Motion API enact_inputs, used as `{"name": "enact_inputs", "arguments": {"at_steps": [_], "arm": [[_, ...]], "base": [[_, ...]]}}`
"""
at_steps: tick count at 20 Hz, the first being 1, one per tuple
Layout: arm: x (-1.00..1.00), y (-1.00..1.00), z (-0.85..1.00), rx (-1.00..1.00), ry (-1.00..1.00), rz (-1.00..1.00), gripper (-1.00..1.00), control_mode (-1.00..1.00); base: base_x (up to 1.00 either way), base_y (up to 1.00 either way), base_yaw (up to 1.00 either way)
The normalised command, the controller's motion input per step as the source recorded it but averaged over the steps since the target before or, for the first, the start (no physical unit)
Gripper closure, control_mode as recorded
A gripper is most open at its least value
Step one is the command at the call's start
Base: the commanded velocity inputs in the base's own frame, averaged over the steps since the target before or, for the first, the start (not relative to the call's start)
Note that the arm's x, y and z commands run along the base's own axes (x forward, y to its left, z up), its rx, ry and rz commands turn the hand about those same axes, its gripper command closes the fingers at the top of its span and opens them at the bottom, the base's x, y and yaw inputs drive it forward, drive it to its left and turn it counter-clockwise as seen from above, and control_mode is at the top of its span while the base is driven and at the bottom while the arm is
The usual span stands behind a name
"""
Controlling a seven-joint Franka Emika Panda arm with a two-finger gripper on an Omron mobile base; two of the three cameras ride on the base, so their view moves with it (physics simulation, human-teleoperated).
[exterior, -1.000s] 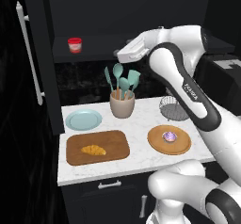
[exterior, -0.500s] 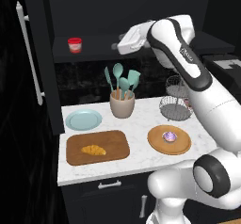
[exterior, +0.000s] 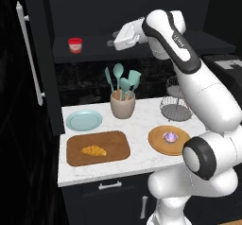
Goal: From the different types of pastries on the counter, select a croissant and place it on the cutting board. Then retrieve a jar of jam from the cabinet and place it alongside the croissant on the cutting board.
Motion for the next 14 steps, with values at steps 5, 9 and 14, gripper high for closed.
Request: {"name": "enact_inputs", "arguments": {"at_steps": [5,9,14], "arm": [[0.5,0.2,-0.06,0.0,0.0,0.01,-1.0,-1.0],[0.46,0.16,-0.21,0.0,0.0,0.04,-1.0,-1.0],[0.23,0.18,-0.29,0.0,0.01,0.06,-1.0,-1.0]], "base": [[0.0,0.0,0.0],[0.0,0.0,0.0],[0.0,0.0,0.0]]}}
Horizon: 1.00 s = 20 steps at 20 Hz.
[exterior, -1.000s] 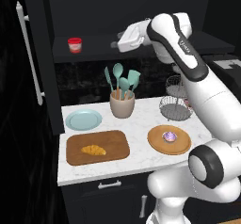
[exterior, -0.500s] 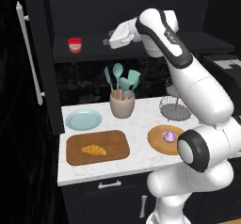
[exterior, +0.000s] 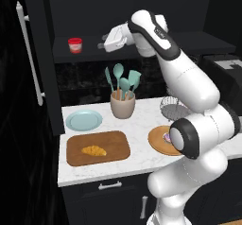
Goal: From the different types of pastries on the counter, select a croissant and place it on the cutting board. Then retrieve a jar of jam from the cabinet and place it alongside the croissant on the cutting board.
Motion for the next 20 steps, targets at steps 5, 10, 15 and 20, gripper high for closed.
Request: {"name": "enact_inputs", "arguments": {"at_steps": [5,10,15,20], "arm": [[0.11,0.16,-0.14,0.0,0.02,0.09,-1.0,-1.0],[0.34,0.04,-0.12,0.0,0.0,0.2,-1.0,-1.0],[0.15,0.1,0.0,0.0,0.0,0.1,-1.0,-1.0],[0.27,0.22,0.0,0.0,0.0,0.01,-1.0,-1.0]], "base": [[0.0,0.0,0.0],[0.0,0.0,0.0],[0.0,0.0,0.0],[0.0,0.0,0.0]]}}
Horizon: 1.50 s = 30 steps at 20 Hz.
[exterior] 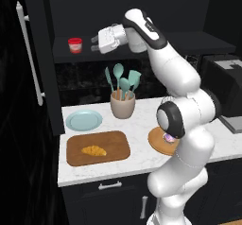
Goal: From the different types of pastries on the counter, select a croissant and place it on the cutting board. Then retrieve a jar of jam from the cabinet and place it alongside the croissant on the cutting board.
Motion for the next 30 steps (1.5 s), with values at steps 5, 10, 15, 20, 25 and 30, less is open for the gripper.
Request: {"name": "enact_inputs", "arguments": {"at_steps": [5,10,15,20,25,30], "arm": [[0.46,0.28,0.0,0.0,0.0,0.03,-1.0,-1.0],[0.27,0.15,0.0,0.0,0.0,0.11,-1.0,-1.0],[0.23,0.09,0.0,0.0,0.0,0.22,-1.0,-1.0],[0.32,0.24,0.0,0.0,0.0,0.18,-1.0,-1.0],[0.36,0.31,0.0,0.0,0.0,0.17,-1.0,-1.0],[0.14,0.29,-0.03,0.0,0.07,0.13,-1.0,-1.0]], "base": [[0.0,0.0,0.0],[0.0,0.0,0.0],[0.0,0.0,0.0],[0.0,0.0,0.0],[0.0,0.0,0.0],[0.0,0.0,0.0]]}}
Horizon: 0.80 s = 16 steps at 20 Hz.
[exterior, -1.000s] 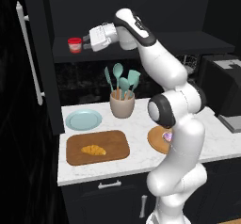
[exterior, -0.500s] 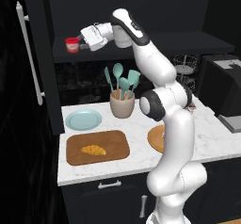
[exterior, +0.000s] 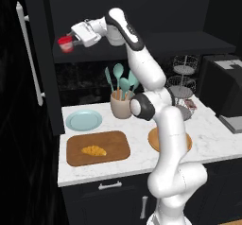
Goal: From the different types of pastries on the counter, select a croissant and place it on the cutting board. Then retrieve a jar of jam from the cabinet and place it alongside the croissant on the cutting board.
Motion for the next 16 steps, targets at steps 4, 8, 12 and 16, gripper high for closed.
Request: {"name": "enact_inputs", "arguments": {"at_steps": [4,8,12,16], "arm": [[-0.55,0.0,-0.35,0.0,0.0,0.2,-1.0,-1.0],[-0.81,0.0,-0.5,0.0,0.01,0.22,-1.0,-1.0],[-0.88,0.14,-0.53,-0.01,0.02,0.1,1.0,-1.0],[0.07,-0.13,-0.07,0.03,0.0,-0.07,1.0,-1.0]], "base": [[0.0,0.0,0.0],[0.0,0.0,0.0],[0.0,0.0,0.0],[0.0,0.0,0.0]]}}
